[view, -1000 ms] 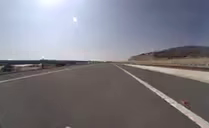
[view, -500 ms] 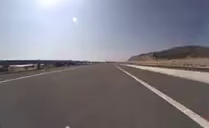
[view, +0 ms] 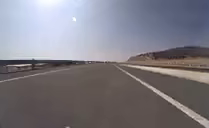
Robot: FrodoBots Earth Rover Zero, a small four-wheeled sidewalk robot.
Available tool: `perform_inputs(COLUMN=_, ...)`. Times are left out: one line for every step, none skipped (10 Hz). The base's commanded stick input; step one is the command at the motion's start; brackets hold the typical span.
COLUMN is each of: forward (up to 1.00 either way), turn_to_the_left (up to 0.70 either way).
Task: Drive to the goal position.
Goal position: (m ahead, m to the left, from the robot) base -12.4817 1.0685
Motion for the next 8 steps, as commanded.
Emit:
perform_inputs(forward=1.00, turn_to_the_left=0.00)
perform_inputs(forward=1.00, turn_to_the_left=0.00)
perform_inputs(forward=1.00, turn_to_the_left=0.00)
perform_inputs(forward=1.00, turn_to_the_left=0.00)
perform_inputs(forward=1.00, turn_to_the_left=0.00)
perform_inputs(forward=1.00, turn_to_the_left=0.00)
perform_inputs(forward=1.00, turn_to_the_left=0.00)
perform_inputs(forward=1.00, turn_to_the_left=0.00)
